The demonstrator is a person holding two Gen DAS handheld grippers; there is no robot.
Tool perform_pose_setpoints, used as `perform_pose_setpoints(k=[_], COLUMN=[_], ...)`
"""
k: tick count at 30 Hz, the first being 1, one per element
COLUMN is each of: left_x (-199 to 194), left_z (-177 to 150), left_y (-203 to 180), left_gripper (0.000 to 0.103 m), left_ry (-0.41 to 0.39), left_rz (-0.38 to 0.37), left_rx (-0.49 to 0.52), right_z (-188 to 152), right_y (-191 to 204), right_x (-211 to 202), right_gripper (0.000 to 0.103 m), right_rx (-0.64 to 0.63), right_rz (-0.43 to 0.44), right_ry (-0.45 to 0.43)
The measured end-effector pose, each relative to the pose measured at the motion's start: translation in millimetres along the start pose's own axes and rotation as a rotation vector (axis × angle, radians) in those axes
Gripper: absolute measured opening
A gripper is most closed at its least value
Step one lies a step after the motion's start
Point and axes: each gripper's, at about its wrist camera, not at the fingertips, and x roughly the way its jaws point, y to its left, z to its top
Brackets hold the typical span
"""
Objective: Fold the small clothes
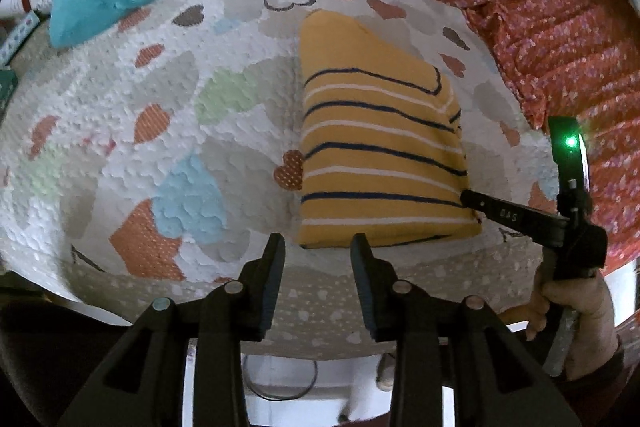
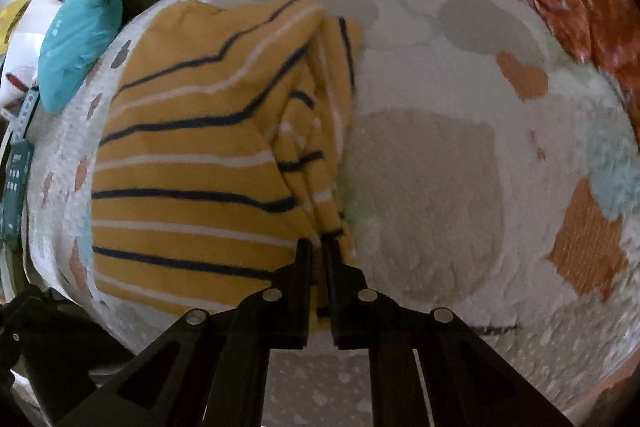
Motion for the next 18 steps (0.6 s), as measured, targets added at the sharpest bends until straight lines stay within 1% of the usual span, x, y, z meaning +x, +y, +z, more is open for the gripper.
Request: perform_pose_setpoints(k=[2,3,4,5,7,8,10,12,14,15,18], left_x=[-2.0,-3.2,-3.9,-4.6,-4.7,-4.5,-4.8,-5.8,-6.6,-7.1,-8.7], left_z=[-0.5,-0.7,-1.0,-1.1,-1.1,-1.1,-1.2,-1.2,-1.7,-2.0,-3.5], left_y=[-2.7,-4.2,-5.3,-5.9,-6.9,-7.2,-8.7,-10.0,-11.5,-12.3,-13.8], left_gripper=[0.038,0.039,0.04,0.041,0.041,0.041,0.041,0.041,0.041,0.041,0.041], left_ry=[-0.01,-0.017,-0.023,-0.03,-0.035,-0.037,-0.043,-0.053,-0.06,-0.064,-0.073], left_rz=[0.026,0.043,0.058,0.075,0.095,0.107,0.13,0.15,0.164,0.173,0.194], left_rx=[0.02,0.034,0.044,0.055,0.064,0.069,0.075,0.086,0.091,0.098,0.115], right_z=[0.0,-0.8,0.2,1.8,4.8,6.9,8.9,15.0,24.0,29.0,44.2], right_y=[-3.3,-5.4,-10.4,-13.3,-19.5,-22.2,-21.3,-13.4,0.9,10.1,31.2], right_x=[-2.0,-5.3,-11.9,-18.4,-34.8,-46.3,-61.3,-69.1,-67.8,-63.5,-42.3], right_gripper=[0.013,0.017,0.022,0.024,0.025,0.025,0.025,0.025,0.025,0.025,0.026], right_rx=[0.014,0.025,0.056,0.079,0.118,0.132,0.132,0.127,0.107,0.092,0.085], right_rz=[0.023,0.045,0.08,0.1,0.127,0.12,0.114,0.126,0.141,0.166,0.257], right_ry=[-0.001,-0.003,-0.016,-0.036,-0.103,-0.163,-0.257,-0.314,-0.341,-0.341,-0.293])
